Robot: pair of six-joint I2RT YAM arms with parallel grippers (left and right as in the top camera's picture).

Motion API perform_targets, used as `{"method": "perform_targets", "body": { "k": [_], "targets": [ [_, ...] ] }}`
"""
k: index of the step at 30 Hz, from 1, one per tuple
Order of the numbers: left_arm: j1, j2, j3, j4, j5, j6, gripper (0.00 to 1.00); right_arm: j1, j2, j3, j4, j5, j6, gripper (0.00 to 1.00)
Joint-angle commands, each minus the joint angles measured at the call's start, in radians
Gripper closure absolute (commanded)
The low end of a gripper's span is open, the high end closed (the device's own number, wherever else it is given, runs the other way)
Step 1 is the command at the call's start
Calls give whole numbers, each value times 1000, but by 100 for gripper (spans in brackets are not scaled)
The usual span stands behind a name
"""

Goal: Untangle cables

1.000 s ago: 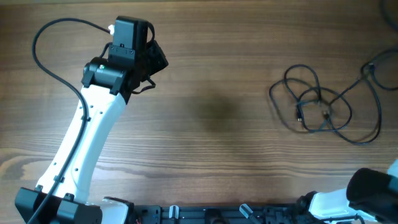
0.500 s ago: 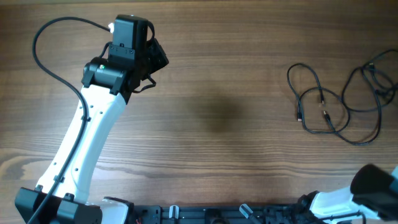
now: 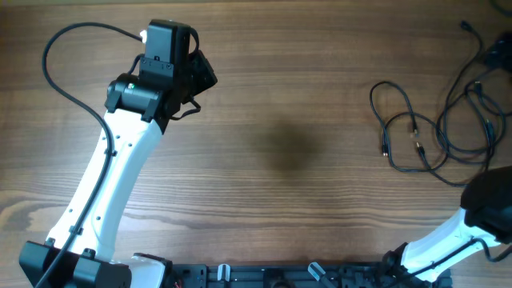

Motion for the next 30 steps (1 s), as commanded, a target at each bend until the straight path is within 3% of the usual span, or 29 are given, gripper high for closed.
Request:
{"method": "perform_targets", "body": {
  "k": [1, 5, 11, 21, 30],
  "targets": [
    [6, -15, 6, -6, 5, 16, 66, 87, -24, 13, -78, -55, -117, 12],
    [6, -15, 6, -16, 6, 16, 67, 171, -23, -8, -116, -58, -132, 11],
    [6, -15, 6, -19, 6, 16, 66, 248, -22, -188, -87, -58, -150, 10],
    [6, -15, 6, -23, 5, 16, 65, 277, -22, -533, 130, -47, -141, 15],
    [6, -15, 6, -23, 5, 16, 62, 290, -22, -795, 381, 72, -32, 54]
  ]
}}
